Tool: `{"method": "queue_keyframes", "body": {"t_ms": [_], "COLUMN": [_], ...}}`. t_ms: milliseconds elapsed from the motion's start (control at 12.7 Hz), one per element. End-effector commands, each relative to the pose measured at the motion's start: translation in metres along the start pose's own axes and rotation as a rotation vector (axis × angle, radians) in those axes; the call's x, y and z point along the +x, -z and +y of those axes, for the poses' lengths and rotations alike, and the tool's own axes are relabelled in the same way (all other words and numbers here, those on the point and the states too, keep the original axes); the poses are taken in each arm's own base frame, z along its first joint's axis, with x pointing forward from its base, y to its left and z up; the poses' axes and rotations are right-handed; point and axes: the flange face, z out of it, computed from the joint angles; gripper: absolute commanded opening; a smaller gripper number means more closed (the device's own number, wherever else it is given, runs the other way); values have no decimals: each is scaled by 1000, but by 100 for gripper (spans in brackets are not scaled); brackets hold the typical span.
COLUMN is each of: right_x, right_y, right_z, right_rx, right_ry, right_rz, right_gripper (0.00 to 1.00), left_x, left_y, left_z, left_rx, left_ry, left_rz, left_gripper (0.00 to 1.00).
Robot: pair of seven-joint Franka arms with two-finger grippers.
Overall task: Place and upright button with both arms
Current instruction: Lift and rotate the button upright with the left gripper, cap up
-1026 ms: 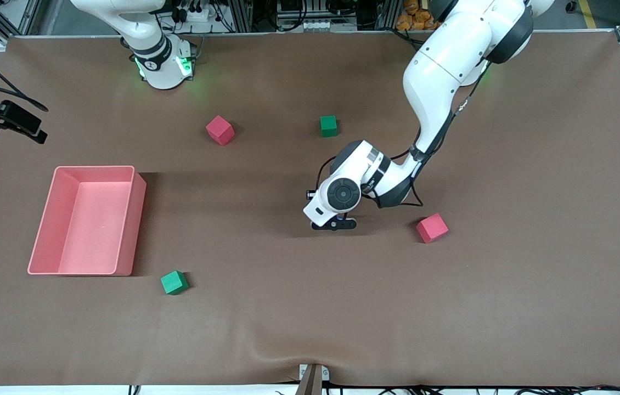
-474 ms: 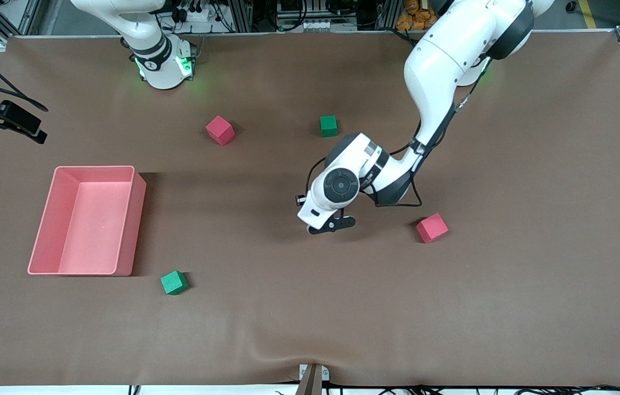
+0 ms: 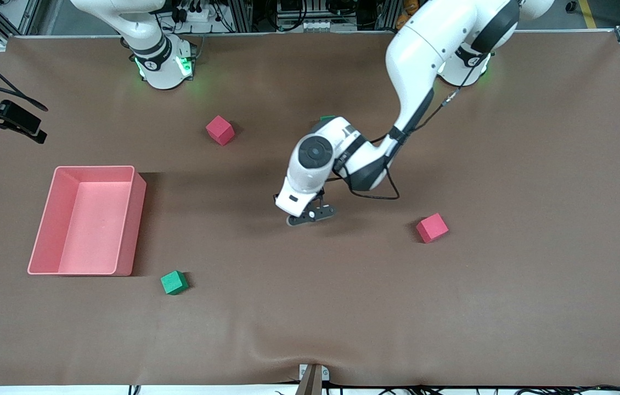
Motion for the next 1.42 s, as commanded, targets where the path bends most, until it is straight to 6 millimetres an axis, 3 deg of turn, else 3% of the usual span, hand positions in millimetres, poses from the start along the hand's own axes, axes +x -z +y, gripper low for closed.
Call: {"method": "queue_keyframes", "body": {"t_ms": [0, 474, 868, 1342], "right_x": [-7, -7, -7, -7], "right_y": [2, 2, 2, 1], "right_z": [3, 4, 3, 4], "right_rx": [-8, -8, -4, -4], "right_ry": [11, 9, 10, 8], "right_rz": [7, 7, 6, 1], "right_gripper": [100, 100, 100, 100], "left_x": [-18, -69, -96, -117], "left_y": [10, -13, -78, -133], "left_z": [13, 30, 25, 11], "left_rx": [39, 135, 86, 27], "left_ry": [-20, -105, -202, -358], "left_rz": [167, 589, 923, 1093], "left_gripper": [0, 0, 0, 0]}}
